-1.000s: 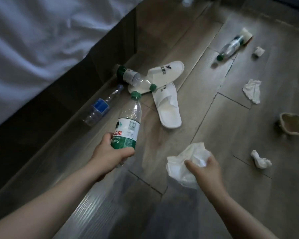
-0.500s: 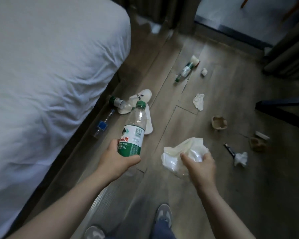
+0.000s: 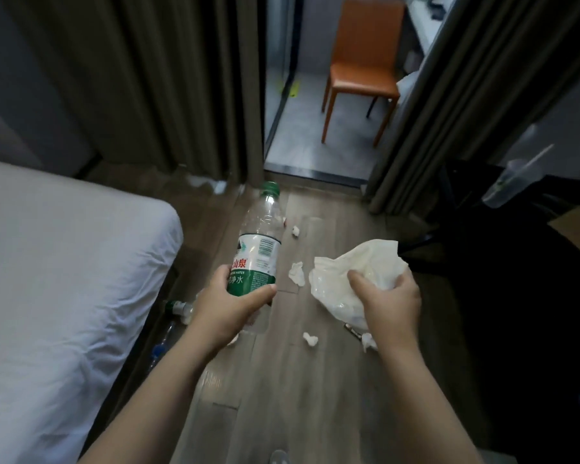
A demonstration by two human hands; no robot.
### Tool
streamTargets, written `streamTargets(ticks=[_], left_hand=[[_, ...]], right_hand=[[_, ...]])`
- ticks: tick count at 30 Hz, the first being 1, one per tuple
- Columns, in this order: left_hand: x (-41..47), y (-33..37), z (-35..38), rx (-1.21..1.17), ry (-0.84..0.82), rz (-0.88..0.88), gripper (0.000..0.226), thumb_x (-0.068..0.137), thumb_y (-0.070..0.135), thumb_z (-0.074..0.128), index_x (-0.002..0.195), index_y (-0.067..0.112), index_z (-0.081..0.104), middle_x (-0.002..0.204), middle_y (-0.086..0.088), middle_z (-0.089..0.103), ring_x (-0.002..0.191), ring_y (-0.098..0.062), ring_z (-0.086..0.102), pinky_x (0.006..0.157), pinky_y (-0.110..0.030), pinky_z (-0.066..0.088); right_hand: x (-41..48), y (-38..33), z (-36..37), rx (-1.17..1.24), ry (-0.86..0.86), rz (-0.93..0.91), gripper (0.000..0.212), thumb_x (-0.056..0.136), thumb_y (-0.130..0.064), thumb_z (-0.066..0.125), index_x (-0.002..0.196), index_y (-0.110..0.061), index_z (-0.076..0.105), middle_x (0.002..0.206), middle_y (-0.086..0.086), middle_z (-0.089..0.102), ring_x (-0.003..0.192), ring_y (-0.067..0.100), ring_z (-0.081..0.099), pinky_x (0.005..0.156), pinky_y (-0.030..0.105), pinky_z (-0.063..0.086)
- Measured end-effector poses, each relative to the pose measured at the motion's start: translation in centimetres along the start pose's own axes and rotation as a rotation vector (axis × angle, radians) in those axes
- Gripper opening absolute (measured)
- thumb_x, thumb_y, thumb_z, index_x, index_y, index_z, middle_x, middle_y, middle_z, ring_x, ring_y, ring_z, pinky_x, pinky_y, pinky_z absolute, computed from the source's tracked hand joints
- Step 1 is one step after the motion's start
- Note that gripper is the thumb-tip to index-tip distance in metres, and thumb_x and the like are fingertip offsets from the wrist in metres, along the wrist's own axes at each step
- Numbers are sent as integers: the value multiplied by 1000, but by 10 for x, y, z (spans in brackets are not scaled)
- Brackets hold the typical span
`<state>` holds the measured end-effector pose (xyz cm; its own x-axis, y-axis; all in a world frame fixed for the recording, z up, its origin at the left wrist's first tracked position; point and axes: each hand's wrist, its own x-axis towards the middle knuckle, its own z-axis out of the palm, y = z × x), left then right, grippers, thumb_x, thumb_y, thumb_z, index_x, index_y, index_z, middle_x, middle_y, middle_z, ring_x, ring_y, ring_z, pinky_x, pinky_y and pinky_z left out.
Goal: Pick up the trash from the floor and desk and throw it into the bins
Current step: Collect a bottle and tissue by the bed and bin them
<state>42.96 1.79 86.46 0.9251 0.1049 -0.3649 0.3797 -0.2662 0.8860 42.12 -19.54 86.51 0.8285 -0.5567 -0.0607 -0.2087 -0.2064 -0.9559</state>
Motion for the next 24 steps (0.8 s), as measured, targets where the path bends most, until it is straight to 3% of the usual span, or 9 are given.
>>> streamTargets(ticks=[4,6,8,10,12,16,18,20,24], left_hand=[[-31,67,33,-2,-56,176,50,60,44,83,102,32,59,92,10,69,85,-9,66,77,-33,56],[-47,91,50,-1,-122,238,41,68,36,82,102,34,59,91,12,69,83,-6,66,72,-28,54],[-59,109,65,-5,-203,294,37,70,33,80,100,37,59,88,14,69,76,1,65,64,-18,50],[-69,126,76,-4,-295,352,36,71,31,80,100,39,59,86,14,71,73,3,65,60,-15,47],[-81,146,84,-25,-387,412,38,70,30,82,100,39,60,86,14,72,73,0,67,60,-16,49],[-106,190,95,-59,-616,573,37,70,26,83,98,37,61,88,16,72,80,-6,69,71,-26,55],[-125,212,100,-71,-739,656,36,71,28,82,98,37,60,88,17,72,78,-5,69,71,-26,55],[-152,229,106,-85,-845,730,38,68,34,84,98,38,61,88,14,73,78,-6,70,71,-29,56],[-220,248,118,-125,-1091,824,35,70,29,81,97,37,60,86,14,72,74,-6,71,63,-26,57]], right_hand=[[4,-53,-69,46,108,-131,31,74,-11,77,97,-21,59,82,-19,61,72,-11,59,62,-1,40],[-2,-66,-103,44,186,-173,31,74,-11,77,91,-26,56,79,-21,58,70,-14,58,59,-4,36],[-13,-75,-133,50,269,-188,33,75,-12,77,92,-28,54,80,-22,57,70,-19,56,59,-4,37],[-27,-83,-158,55,369,-191,35,75,-13,78,96,-28,54,84,-21,58,75,-11,60,65,3,41],[-44,-98,-181,43,484,-196,38,74,-16,79,99,-26,54,87,-20,57,84,4,60,74,18,44],[-89,-139,-221,37,724,-238,42,73,-20,81,106,-23,54,97,-15,61,95,12,60,81,28,50],[-119,-160,-239,52,835,-252,43,73,-19,80,108,-19,56,101,-8,64,95,14,62,77,24,54],[-155,-177,-256,27,931,-266,41,74,-20,80,108,-20,56,97,-10,63,91,10,62,66,19,50],[-240,-199,-286,-61,1146,-311,33,74,-19,79,99,-26,59,91,-12,65,83,1,62,59,8,45]])
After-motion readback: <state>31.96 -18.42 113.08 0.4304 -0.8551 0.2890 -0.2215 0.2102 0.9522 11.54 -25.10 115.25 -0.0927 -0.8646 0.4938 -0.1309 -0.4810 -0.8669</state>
